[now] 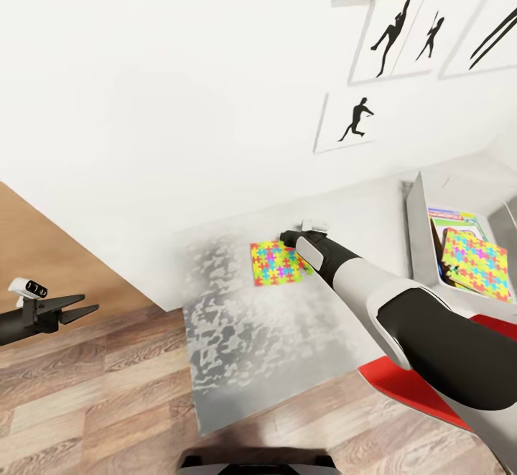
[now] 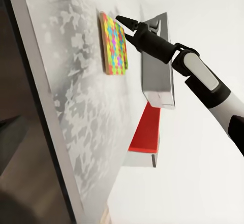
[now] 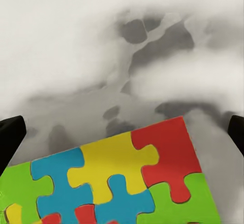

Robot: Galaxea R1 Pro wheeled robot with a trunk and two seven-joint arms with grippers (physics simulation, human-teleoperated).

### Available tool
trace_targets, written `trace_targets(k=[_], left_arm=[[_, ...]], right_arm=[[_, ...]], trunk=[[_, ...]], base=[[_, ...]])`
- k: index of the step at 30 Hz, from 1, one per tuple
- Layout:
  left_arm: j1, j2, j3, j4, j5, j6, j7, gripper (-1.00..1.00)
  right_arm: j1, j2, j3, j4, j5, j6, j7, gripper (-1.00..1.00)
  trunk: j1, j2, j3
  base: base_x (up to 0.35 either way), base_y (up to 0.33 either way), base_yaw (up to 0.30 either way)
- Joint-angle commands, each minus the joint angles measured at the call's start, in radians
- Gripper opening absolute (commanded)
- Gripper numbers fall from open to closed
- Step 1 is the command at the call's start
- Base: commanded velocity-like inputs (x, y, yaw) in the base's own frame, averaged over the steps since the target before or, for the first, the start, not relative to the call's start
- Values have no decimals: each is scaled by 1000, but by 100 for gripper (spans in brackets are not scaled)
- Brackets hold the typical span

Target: Put all the toys in the child's room - the three board games (two on the bed and one on the table), the two jigsaw puzzles on the table, and the tennis ball on the table - inside the toy box on the table in the child's room.

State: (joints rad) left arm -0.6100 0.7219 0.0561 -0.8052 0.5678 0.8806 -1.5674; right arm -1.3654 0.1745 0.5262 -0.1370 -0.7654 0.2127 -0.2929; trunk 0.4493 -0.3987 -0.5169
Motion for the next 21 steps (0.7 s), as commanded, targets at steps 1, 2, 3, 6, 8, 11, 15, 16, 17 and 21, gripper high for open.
trace_targets(k=[1, 2, 3, 6, 8, 11, 15, 16, 17, 21], left_arm=[[-1, 1, -1, 0, 0, 11, -3, 100], [-1, 1, -1, 0, 0, 11, -3, 100], [-1, 1, -1, 0, 1, 11, -3, 100], [-1, 1, -1, 0, 0, 11, -3, 100], [-1, 1, -1, 0, 0, 11, -3, 100], [-1, 1, -1, 0, 1, 11, -3, 100], [-1, 1, -1, 0, 1, 11, -3, 100], [-1, 1, -1, 0, 1, 11, -3, 100], [-1, 1, -1, 0, 1, 11, -3, 100], [-1, 1, -2, 0, 1, 11, -3, 100]], right_arm=[[0, 0, -6, 0, -22, 5, -6, 100], [0, 0, -6, 0, -22, 5, -6, 100], [0, 0, -6, 0, -22, 5, -6, 100], [0, 0, -6, 0, -22, 6, -6, 100], [0, 0, -6, 0, -22, 7, -6, 100], [0, 0, -7, 0, -22, 7, -6, 100], [0, 0, -8, 0, -21, 7, -6, 100], [0, 0, -8, 0, -21, 7, -6, 100], [0, 0, -8, 0, -21, 7, -6, 100], [0, 0, -8, 0, -20, 8, -6, 100]], trunk=[[1, -1, -2], [1, -1, -2], [1, -1, -2], [1, -1, -2], [1, -1, -2], [1, -1, -2], [1, -1, -2], [1, -1, -2], [1, -1, -2], [1, -1, -2]], base=[[-31, 96, 0], [-46, 135, 0], [-42, 135, 0], [-19, 66, 0], [-10, 27, 0], [-72, 103, 0], [-44, 60, 0], [-13, 18, 0], [-14, 18, 0], [-59, 86, 0]])
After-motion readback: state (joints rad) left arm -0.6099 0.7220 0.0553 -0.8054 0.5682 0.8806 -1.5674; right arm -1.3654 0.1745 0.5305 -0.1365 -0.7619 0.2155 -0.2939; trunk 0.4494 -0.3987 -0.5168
